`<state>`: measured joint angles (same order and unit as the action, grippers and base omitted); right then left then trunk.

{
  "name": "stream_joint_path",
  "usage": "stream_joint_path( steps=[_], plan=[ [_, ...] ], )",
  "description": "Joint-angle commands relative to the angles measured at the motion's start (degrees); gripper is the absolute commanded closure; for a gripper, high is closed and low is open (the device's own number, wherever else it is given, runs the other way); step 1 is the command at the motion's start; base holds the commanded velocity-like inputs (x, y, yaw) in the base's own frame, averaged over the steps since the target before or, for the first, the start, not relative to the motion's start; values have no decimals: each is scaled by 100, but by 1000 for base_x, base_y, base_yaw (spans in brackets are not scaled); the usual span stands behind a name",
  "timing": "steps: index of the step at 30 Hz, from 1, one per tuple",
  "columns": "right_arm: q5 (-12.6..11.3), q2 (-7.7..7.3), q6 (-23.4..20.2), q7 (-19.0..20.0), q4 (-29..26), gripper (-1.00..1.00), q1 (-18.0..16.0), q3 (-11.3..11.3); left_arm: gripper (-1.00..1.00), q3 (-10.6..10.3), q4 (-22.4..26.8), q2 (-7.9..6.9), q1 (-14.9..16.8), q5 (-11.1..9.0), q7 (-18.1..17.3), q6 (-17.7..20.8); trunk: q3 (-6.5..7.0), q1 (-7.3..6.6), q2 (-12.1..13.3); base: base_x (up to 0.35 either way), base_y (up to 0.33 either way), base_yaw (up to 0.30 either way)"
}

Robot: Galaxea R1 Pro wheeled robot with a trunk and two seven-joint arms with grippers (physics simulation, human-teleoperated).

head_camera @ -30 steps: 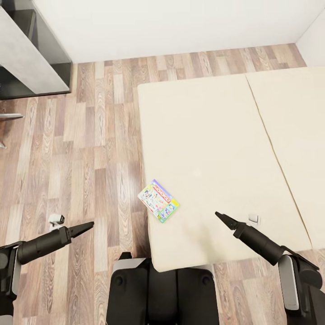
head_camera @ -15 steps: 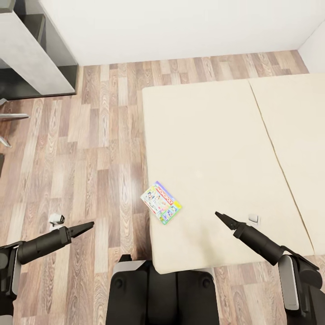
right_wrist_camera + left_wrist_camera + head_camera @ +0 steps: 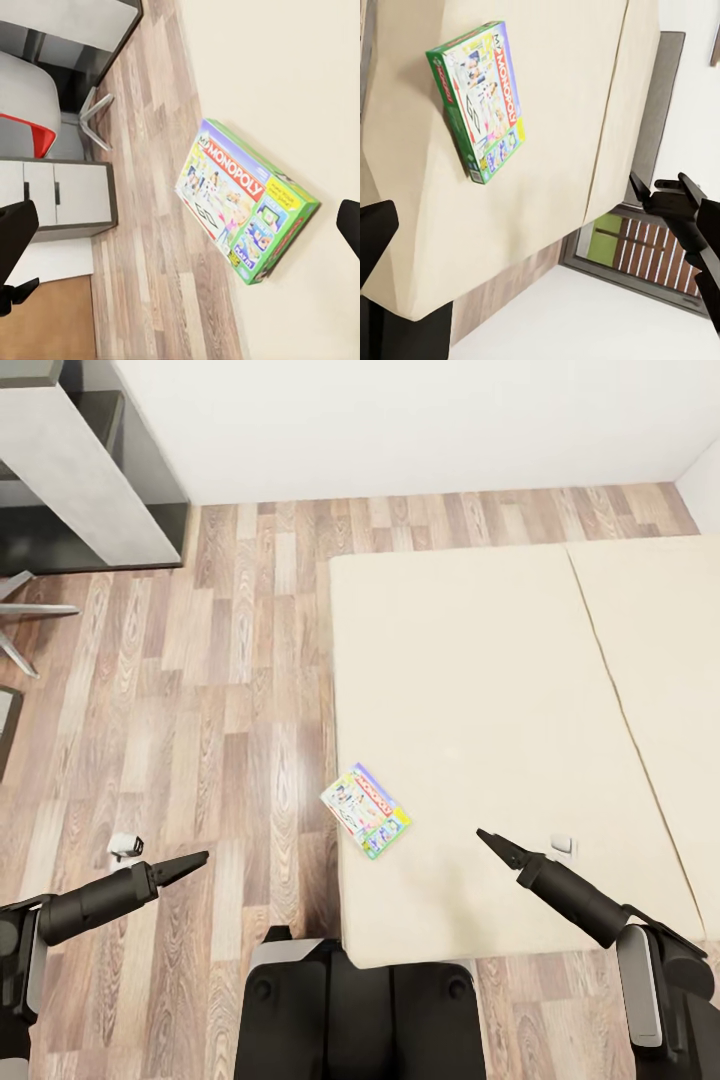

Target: Put all the toys in the child's room - the three board games (two on the bed and one on the table), the two jigsaw puzzles on the table, and the tennis ball on the table - inside the toy box on the table in the child's room.

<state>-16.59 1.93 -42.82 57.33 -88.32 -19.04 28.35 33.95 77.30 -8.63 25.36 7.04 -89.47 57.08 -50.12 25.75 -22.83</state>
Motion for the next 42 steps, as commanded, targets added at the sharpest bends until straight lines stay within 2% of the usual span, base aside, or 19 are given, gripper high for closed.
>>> stream_joint_path(
  steps=[1,28,42],
  plan=[
    [-13,4,-34,13,-1,-100,-3,11,-100,7,5,1,4,60,-53,58,-4,3,-9,0,0,46],
    [-11,23,-21,24,-1,-100,-3,10,-100,6,5,1,4,60,-53,49,209,3,-9,0,0,4],
    [-15,26,155,28,-1,-100,-3,4,-100,6,5,1,4,60,-53,44,341,3,-9,0,0,0]
  ],
)
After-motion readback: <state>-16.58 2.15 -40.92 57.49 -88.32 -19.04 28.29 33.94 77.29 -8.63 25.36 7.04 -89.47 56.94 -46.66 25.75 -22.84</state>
